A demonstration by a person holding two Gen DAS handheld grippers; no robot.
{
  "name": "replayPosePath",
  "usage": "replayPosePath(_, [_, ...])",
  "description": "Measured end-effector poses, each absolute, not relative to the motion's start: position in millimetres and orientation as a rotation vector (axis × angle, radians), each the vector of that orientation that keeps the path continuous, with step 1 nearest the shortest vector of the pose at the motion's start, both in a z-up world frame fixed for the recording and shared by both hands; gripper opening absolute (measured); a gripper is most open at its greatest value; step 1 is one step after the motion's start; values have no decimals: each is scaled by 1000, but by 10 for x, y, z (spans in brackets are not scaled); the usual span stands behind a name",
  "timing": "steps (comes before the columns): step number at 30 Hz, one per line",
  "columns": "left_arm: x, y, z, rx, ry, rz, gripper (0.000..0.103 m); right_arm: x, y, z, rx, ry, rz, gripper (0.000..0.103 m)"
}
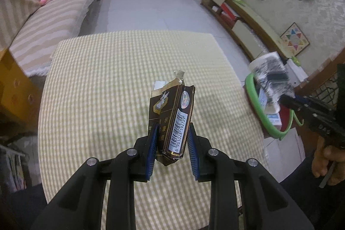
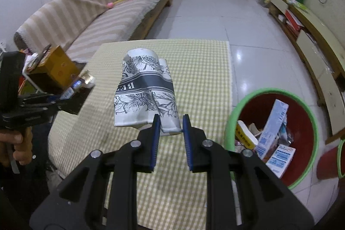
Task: Collect trash
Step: 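Carry the brown box with the left gripper while the right gripper carries the paper wrapper over the bin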
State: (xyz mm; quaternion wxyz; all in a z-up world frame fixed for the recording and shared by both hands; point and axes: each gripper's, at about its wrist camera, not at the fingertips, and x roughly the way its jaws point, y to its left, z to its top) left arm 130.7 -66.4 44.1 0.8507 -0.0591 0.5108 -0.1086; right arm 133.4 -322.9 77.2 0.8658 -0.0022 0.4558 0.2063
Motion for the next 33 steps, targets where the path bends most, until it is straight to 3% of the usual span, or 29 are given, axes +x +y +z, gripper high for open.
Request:
replayPosePath(20, [1320, -764, 693, -180, 1023, -152, 24, 1003, -3163, 699, -37, 918, 516, 21])
replayPosePath(33, [1187, -805, 510, -142, 1048, -183, 24, 1056, -3222, 778, -46, 876, 500, 21])
